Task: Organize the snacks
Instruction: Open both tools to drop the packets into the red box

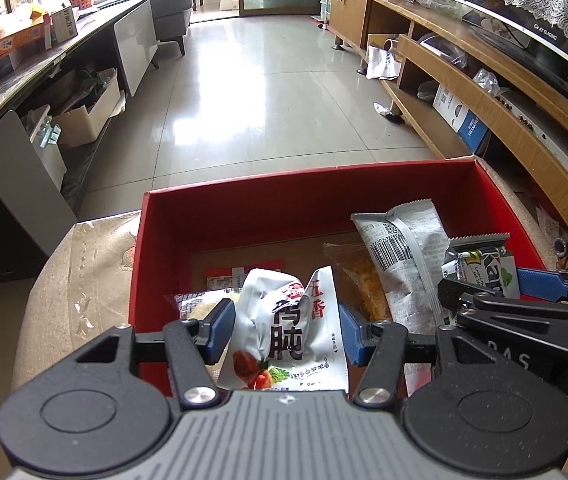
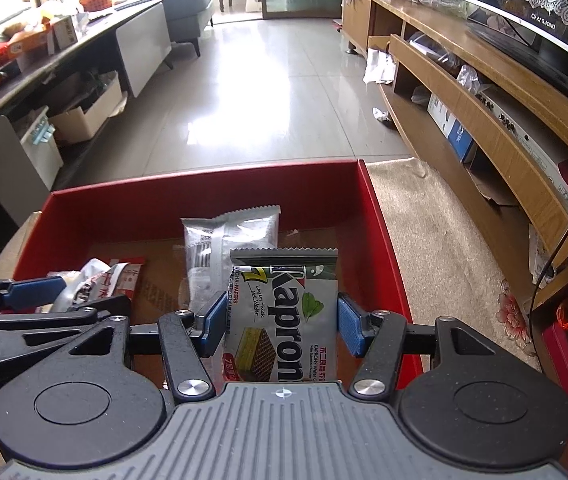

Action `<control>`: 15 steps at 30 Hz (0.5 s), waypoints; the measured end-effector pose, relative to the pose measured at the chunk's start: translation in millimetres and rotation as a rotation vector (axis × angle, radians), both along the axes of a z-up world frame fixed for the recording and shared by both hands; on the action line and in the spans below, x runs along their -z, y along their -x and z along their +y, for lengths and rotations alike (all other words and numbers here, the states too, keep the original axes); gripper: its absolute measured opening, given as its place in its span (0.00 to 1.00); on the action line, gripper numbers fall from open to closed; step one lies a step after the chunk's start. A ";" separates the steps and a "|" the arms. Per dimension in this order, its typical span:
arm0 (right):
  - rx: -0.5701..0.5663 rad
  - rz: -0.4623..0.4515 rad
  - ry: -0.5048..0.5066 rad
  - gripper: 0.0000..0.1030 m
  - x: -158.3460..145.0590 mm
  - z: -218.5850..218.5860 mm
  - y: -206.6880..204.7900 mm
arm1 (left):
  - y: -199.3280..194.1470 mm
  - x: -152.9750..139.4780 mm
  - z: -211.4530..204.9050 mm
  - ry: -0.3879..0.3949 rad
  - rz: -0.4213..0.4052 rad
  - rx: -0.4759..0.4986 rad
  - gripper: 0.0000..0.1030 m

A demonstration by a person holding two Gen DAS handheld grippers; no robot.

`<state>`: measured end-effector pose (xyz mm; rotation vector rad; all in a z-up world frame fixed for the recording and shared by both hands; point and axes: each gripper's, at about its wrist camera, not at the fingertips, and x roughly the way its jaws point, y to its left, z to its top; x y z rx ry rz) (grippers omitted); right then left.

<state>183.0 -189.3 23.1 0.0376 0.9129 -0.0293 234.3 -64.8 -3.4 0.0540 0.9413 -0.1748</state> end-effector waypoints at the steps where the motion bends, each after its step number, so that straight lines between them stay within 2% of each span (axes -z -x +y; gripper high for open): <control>1: 0.000 0.003 0.003 0.63 1.1 0.1 -0.5 | -0.1 0.0 0.4 -0.001 -0.001 0.002 0.49; 15: 0.003 -0.012 0.011 0.68 0.2 1.2 -1.0 | -2.1 -2.3 6.4 0.025 0.021 -0.018 0.53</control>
